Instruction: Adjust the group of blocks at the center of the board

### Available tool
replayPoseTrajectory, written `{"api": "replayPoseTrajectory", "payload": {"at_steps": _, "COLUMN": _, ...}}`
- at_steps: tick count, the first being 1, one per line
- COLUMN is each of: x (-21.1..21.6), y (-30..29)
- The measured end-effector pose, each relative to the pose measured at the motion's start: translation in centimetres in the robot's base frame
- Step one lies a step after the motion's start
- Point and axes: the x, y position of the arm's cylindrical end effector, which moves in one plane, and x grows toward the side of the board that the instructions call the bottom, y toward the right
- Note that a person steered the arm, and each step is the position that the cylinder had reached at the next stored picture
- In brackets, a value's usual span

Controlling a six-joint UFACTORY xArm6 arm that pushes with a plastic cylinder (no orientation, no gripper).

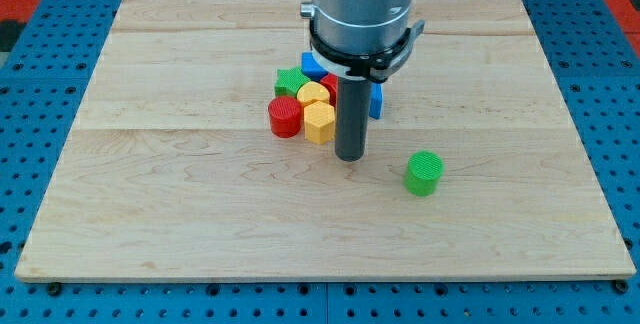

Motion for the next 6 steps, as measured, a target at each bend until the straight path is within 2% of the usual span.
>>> {"api": "replayPoseTrajectory", "payload": {"at_steps": 3, "x": -1.7, "y": -1.7}}
{"api": "replayPoseTrajectory", "payload": {"at_steps": 6, "x": -1.8, "y": -3.3}}
